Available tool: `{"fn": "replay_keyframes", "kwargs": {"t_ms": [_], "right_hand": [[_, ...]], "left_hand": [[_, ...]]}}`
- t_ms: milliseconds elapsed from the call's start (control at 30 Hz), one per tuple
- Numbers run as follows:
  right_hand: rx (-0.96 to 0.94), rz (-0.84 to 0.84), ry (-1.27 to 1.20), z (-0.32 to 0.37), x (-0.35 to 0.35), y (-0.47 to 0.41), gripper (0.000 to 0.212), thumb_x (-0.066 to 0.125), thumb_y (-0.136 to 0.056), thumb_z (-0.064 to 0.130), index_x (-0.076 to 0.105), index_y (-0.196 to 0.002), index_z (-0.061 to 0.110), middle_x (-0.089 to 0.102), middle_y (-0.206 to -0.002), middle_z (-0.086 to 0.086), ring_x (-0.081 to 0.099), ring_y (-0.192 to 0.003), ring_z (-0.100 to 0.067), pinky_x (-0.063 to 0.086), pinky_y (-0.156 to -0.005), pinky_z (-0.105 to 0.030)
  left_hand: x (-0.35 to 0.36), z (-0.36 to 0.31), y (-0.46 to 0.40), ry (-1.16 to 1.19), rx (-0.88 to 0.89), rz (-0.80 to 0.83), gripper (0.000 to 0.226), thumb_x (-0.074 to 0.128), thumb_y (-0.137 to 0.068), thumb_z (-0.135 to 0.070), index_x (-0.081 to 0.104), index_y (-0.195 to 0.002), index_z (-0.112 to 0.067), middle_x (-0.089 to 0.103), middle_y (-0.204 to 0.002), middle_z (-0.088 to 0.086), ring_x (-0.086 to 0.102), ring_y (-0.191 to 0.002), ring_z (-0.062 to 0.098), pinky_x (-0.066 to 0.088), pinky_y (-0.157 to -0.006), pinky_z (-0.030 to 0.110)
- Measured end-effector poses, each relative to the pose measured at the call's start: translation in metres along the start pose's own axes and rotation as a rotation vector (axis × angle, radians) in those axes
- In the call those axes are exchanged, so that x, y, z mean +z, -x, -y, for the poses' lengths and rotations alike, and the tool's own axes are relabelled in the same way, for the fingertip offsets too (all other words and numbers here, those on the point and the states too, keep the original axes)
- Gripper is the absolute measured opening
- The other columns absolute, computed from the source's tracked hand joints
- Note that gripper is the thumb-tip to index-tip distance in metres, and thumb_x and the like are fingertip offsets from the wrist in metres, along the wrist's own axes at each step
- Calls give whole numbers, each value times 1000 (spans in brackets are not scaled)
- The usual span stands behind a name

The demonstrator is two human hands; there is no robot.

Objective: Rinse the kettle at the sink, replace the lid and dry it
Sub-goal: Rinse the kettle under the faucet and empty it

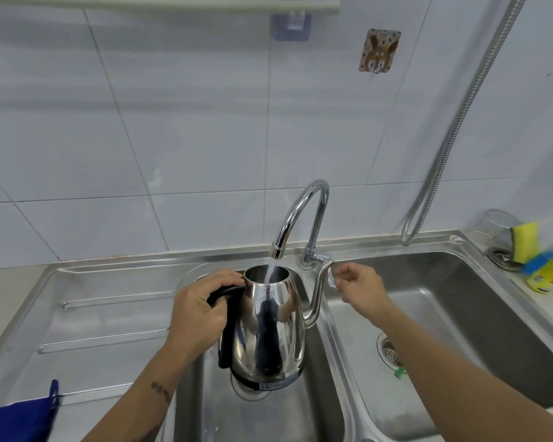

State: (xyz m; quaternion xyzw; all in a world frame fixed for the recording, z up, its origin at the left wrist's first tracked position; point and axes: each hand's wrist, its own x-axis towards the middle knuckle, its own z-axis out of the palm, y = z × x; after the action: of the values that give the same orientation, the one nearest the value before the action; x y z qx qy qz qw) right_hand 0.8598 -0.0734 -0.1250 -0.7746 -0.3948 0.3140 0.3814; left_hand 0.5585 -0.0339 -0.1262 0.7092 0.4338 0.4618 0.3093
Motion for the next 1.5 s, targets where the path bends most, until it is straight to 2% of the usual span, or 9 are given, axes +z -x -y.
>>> {"fn": "replay_keyframes", "kwargs": {"t_ms": [167, 300, 400, 633, 933, 1067, 1167, 1367, 1500], "right_hand": [[-109, 111, 475, -5, 3, -14, 43, 62, -87, 13, 64, -127, 26, 64, -129, 1, 62, -116, -24, 50, -100, -39], [-195, 200, 690, -7, 9, -25, 35, 57, -84, 22, 63, -117, 32, 62, -121, 2, 61, -112, -26, 53, -90, -41], [-249, 222, 804, -16, 11, -31, 33, 57, -84, 16, 59, -115, 29, 62, -115, 3, 62, -106, -27, 54, -82, -39], [-348, 183, 956, -18, 9, -43, 26, 59, -92, 14, 64, -114, 26, 67, -119, 3, 63, -109, -29, 44, -78, -33], [-480, 36, 772, -15, -2, -45, 16, 62, -94, 25, 72, -107, 25, 72, -103, 4, 67, -97, -28, 55, -81, -41], [-375, -63, 536, 7, -7, -61, 12, 69, -90, 25, 77, -97, 19, 76, -92, -1, 69, -91, -27, 55, -82, -37], [-273, -68, 449, 19, -11, -76, 9, 72, -88, 31, 75, -86, 23, 70, -78, 4, 68, -87, -23, 55, -79, -37], [-155, -143, 418, 28, -10, -97, 26, 69, -89, 43, 74, -85, 17, 71, -83, -1, 64, -86, -25, 52, -73, -34], [-109, -178, 412, 31, -6, -100, 27, 66, -91, 43, 72, -84, 17, 71, -84, -3, 65, -86, -29, 54, -76, -36]], "left_hand": [[4, 1, -4, 17, -26, 12, 58, 57, -75, 23, 79, -92, -29, 74, -103, -19, 68, -106, 7, 51, -99, 24], [7, 0, -6, 45, -23, 9, 56, 56, -74, 25, 79, -92, -23, 74, -102, -16, 69, -104, 9, 51, -98, 21], [8, 0, -7, 49, -16, 8, 58, 56, -73, 27, 78, -90, -24, 74, -103, -16, 69, -104, 7, 49, -96, 17], [8, 4, -2, 12, 30, 20, 56, 56, -72, 29, 78, -92, -20, 73, -105, -13, 69, -105, 6, 49, -97, 17], [5, 6, 2, 18, 54, 8, 55, 58, -73, 29, 78, -92, -18, 74, -104, -12, 70, -104, 10, 52, -97, 23], [5, 2, 0, 13, 44, -1, 57, 57, -72, 29, 77, -92, -20, 73, -105, -15, 69, -104, 5, 50, -96, 18], [6, 1, -3, 6, 29, -10, 58, 57, -73, 28, 77, -91, -23, 72, -106, -17, 69, -103, 3, 50, -96, 16], [7, 2, -9, 1, -2, -38, 57, 55, -70, 29, 78, -91, -18, 73, -104, -18, 69, -102, 1, 48, -95, 13], [6, 3, -8, -7, 5, -37, 54, 56, -71, 29, 78, -92, -16, 73, -105, -16, 69, -103, 2, 48, -94, 13]]}}
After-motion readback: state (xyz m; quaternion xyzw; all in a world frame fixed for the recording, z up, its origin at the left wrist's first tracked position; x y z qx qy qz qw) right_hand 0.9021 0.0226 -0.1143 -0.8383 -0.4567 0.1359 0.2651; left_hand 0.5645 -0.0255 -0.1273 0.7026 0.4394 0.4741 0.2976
